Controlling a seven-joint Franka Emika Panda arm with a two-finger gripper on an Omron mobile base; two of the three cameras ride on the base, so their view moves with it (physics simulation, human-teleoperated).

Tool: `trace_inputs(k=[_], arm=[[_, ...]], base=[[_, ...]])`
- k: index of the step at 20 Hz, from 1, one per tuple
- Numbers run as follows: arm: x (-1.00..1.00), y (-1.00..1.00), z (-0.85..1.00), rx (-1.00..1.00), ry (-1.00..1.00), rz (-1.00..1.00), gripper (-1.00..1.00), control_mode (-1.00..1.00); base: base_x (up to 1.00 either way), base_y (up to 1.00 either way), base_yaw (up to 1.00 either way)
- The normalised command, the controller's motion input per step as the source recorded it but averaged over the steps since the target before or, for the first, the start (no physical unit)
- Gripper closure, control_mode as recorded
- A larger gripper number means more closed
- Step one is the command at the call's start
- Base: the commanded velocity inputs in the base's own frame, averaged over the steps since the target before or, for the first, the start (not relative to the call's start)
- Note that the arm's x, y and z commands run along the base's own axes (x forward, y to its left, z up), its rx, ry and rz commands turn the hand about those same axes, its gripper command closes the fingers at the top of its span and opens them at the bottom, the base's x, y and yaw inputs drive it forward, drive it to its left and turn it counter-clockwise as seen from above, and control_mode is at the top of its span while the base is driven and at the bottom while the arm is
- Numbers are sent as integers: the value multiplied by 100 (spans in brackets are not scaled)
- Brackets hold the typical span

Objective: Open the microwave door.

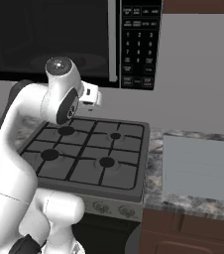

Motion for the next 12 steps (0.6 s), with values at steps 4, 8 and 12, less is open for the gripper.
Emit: trace_inputs(k=[4,8,12], arm=[[-6,-37,43,0,-15,-6,-100,-100],[0,-40,48,0,-7,-11,-100,-100],[0,-36,56,0,-6,-10,-100,-100]], base=[[0,0,0],[0,0,0],[0,0,0]])
